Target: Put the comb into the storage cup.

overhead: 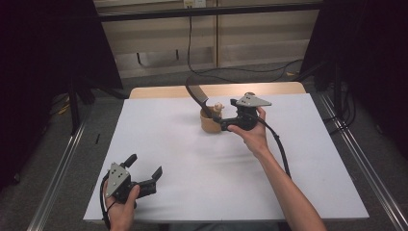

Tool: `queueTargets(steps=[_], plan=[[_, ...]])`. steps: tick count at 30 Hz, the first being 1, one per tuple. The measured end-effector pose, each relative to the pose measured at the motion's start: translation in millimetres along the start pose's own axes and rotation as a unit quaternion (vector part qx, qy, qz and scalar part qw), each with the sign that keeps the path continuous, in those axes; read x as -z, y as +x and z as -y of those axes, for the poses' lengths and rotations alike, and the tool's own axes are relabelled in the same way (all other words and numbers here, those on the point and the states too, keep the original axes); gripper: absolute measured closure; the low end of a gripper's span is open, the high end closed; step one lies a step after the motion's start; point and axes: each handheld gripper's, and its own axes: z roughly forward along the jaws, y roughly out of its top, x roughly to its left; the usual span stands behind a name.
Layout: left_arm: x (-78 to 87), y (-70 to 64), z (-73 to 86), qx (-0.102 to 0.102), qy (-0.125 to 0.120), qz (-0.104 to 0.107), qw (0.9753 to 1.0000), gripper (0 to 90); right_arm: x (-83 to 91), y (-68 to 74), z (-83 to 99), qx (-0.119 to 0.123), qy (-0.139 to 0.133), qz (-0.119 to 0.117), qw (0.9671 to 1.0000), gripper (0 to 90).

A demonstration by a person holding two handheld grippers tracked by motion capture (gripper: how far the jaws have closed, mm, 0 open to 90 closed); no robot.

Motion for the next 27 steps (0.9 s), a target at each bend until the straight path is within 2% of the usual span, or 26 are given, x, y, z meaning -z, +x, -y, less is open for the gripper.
queueTargets(steps=[10, 15, 19, 27], plan=[[2.5, 0.8, -1.2, -0.002, -0.006, -0.002, 1.0000, 1.9, 23.0, -1.1, 6.6, -0.006, -0.002, 0.026, 0.9996, 1.3], [2.1, 0.6, -0.4, -0.001, -0.005, -0.002, 1.0000, 1.9, 37.1, 0.6, 10.0, -0.014, -0.008, 0.057, 0.9982, 0.0], [2.7, 0.6, -0.6, -0.003, -0.006, -0.006, 1.0000, 1.9, 48.3, 2.9, 9.9, -0.002, -0.009, 0.070, 0.9975, 0.6], [3.1, 1.5, -0.8, -0.005, -0.008, -0.014, 0.9999, 1.9, 68.9, 5.1, 15.0, 0.007, -0.014, 0.096, 0.9952, 0.0]])
